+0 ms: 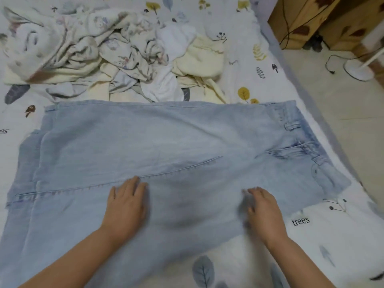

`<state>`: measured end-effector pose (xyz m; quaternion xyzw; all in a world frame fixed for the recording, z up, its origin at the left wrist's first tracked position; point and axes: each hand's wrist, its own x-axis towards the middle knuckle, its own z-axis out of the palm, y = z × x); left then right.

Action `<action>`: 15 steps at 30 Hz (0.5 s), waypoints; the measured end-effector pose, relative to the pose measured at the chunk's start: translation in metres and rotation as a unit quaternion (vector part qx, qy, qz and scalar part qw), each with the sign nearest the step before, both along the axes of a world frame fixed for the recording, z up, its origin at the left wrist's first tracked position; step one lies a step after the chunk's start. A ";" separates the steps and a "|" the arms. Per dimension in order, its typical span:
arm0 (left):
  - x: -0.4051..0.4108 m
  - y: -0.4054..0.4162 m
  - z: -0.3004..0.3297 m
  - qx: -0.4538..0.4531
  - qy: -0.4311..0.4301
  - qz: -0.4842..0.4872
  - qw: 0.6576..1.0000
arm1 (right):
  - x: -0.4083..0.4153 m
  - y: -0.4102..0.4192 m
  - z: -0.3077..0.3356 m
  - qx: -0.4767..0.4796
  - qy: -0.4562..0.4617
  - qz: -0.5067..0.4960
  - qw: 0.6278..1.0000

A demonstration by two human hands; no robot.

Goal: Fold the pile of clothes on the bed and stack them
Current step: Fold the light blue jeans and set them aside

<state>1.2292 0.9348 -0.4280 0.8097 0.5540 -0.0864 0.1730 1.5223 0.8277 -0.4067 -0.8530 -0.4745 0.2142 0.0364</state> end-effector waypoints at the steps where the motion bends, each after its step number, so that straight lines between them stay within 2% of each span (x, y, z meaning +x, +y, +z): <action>1: 0.020 -0.005 0.001 0.003 -0.018 -0.013 1.000 | 0.018 -0.006 0.000 -0.007 -0.012 -0.014 1.000; 6: 0.125 -0.043 0.002 -0.018 -0.057 -0.113 0.992 | 0.105 -0.036 -0.007 -0.068 -0.120 0.005 0.990; 8: 0.160 -0.061 -0.001 0.013 -0.077 -0.172 0.982 | 0.137 -0.045 -0.013 -0.115 -0.140 0.012 0.983; 12: 0.204 -0.094 -0.018 -0.109 0.000 -0.200 0.974 | 0.188 -0.049 -0.020 -0.146 -0.195 0.072 0.967; 15: 0.216 -0.105 -0.033 -0.097 0.066 -0.189 0.975 | 0.214 -0.041 -0.023 -0.143 -0.212 0.145 0.956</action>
